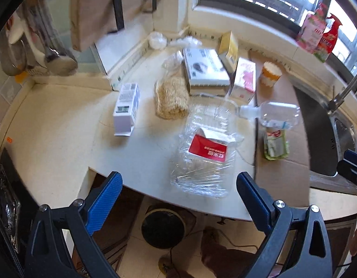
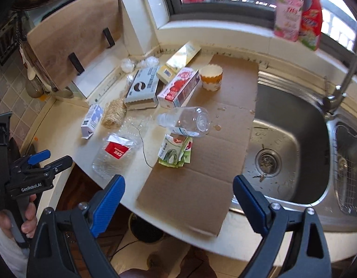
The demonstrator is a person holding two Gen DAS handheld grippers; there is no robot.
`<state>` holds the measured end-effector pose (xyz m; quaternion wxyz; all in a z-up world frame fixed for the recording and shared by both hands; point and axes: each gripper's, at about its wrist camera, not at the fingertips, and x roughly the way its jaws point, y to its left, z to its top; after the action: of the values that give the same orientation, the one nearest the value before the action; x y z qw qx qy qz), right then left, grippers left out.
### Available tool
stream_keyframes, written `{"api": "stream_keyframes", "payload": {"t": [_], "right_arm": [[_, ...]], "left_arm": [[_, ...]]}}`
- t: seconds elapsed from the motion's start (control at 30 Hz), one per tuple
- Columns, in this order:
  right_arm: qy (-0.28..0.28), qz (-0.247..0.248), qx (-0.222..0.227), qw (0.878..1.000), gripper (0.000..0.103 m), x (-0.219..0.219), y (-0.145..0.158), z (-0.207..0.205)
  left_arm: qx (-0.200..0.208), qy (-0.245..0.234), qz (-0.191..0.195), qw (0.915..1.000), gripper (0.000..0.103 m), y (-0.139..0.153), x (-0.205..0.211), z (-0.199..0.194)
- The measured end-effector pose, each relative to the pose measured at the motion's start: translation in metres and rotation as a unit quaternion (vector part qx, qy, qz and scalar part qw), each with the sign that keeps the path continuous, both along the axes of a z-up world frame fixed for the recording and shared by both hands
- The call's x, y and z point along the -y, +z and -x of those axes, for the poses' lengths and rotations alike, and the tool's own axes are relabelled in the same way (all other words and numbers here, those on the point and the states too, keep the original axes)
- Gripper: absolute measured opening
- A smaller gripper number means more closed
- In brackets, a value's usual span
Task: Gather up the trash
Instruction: 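Move both tools toward the clear plastic tray and green paper packet, then grasp the clear plastic tray with the left tool while the right tool grasps the green packet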
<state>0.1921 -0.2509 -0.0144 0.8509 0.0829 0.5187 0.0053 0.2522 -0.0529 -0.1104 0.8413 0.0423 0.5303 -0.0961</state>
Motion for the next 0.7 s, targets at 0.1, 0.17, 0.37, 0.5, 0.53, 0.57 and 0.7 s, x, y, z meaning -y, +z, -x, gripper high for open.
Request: {"api": "stream_keyframes", "payload": {"t": [0.1, 0.17, 0.37, 0.5, 0.53, 0.57, 0.7], "right_arm": [[0.022, -0.021, -0.036, 0.999, 0.079, 0.003, -0.035, -0.026], [0.030, -0.026, -0.056, 0.998, 0.069, 0.001, -0.054, -0.039], [0.031, -0.036, -0.079, 0.996, 0.063, 0.000, -0.085, -0.064], [0.023, -0.049, -0.092, 0.994, 0.052, 0.001, -0.098, -0.074], [0.024, -0.048, -0.097, 0.994, 0.047, 0.001, -0.101, -0.076], [0.024, -0.049, -0.100, 0.993, 0.044, 0.000, -0.104, -0.077], [0.026, -0.035, -0.092, 0.995, 0.033, -0.005, -0.105, -0.082]], "left_arm": [[-0.027, -0.003, -0.001, 0.9996, 0.084, -0.027, 0.000, -0.011], [-0.046, -0.002, 0.003, 0.9989, 0.075, -0.042, -0.001, -0.019], [-0.072, 0.003, 0.025, 0.9971, 0.069, -0.067, -0.005, -0.041], [-0.085, -0.001, 0.024, 0.9961, 0.063, -0.075, -0.004, -0.054], [-0.088, -0.002, 0.026, 0.9958, 0.061, -0.076, -0.004, -0.057], [-0.093, -0.006, 0.030, 0.9952, 0.060, -0.077, -0.004, -0.059], [-0.102, -0.021, 0.035, 0.9939, 0.059, -0.080, -0.002, -0.067]]}}
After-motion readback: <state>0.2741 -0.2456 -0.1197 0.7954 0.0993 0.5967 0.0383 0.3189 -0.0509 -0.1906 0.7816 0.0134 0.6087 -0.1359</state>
